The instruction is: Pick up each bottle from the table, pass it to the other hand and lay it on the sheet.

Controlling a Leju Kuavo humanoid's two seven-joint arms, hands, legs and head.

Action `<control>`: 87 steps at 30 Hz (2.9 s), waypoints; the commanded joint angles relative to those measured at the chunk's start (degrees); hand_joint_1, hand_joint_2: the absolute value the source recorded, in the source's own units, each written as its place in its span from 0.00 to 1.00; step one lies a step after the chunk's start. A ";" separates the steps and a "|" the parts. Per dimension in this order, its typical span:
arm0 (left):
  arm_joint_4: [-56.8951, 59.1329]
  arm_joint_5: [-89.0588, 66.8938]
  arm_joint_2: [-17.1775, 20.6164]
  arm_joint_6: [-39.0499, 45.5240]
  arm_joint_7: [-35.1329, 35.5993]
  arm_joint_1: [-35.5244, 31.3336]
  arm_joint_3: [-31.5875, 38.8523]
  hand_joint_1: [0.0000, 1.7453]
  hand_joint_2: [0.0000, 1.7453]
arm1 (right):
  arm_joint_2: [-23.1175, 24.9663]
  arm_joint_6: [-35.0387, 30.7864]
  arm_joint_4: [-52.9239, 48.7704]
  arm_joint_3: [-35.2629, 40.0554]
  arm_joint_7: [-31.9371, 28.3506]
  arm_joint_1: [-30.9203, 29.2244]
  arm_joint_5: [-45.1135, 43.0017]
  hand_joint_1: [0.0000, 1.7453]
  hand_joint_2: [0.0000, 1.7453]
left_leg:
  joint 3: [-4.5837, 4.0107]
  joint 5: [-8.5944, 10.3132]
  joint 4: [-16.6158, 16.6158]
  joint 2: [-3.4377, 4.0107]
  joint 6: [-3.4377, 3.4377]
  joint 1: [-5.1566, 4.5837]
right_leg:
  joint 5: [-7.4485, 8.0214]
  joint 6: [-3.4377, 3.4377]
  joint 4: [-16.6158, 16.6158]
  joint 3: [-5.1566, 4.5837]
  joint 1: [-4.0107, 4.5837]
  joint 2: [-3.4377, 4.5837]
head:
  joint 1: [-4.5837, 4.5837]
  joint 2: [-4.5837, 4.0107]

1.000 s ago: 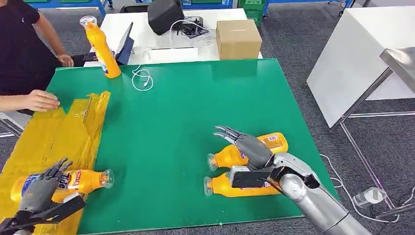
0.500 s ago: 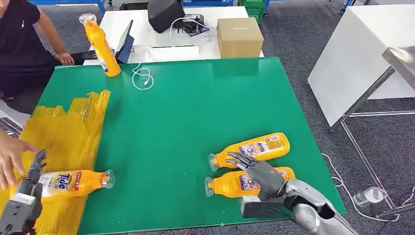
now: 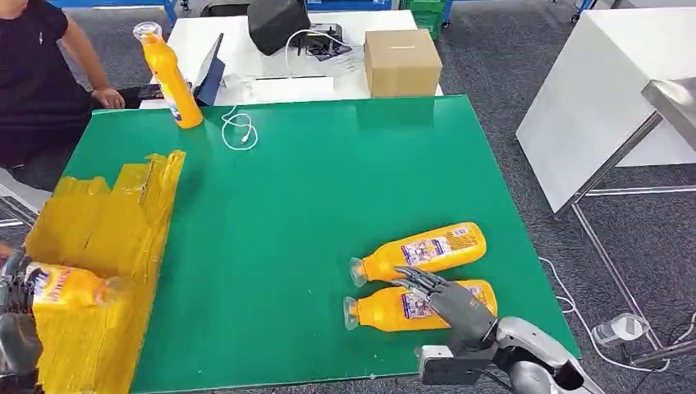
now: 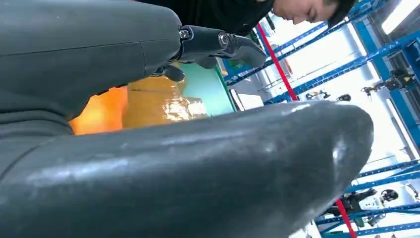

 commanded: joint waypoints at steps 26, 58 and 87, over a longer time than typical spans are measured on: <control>1.74 4.34 -2.94 -4.43 0.19 -2.55 1.80 0.00 0.00 | -6.97 5.60 5.98 1.14 6.86 -3.12 8.76 0.00 1.00 | 0.13 -0.05 -0.08 0.07 0.03 0.02 | 0.01 -0.06 -0.12 0.15 0.04 0.06 | 0.00 0.00; 7.07 5.85 -0.91 -3.19 1.01 -7.68 -4.34 0.00 0.00 | 8.03 2.47 35.79 13.32 3.38 -11.09 10.18 1.00 1.00 | 2.44 -1.14 -0.03 1.72 -0.14 0.65 | -0.22 -0.39 -0.43 1.50 0.68 1.59 | 0.02 0.00; -6.51 36.62 -7.43 -11.00 20.69 -1.92 -34.02 0.00 1.00 | 39.66 -0.55 26.10 3.88 -2.20 -22.94 -24.16 1.00 1.00 | 1.42 -1.10 0.05 0.84 -0.10 0.47 | -0.59 -0.17 -0.31 1.46 0.51 0.76 | 0.02 0.00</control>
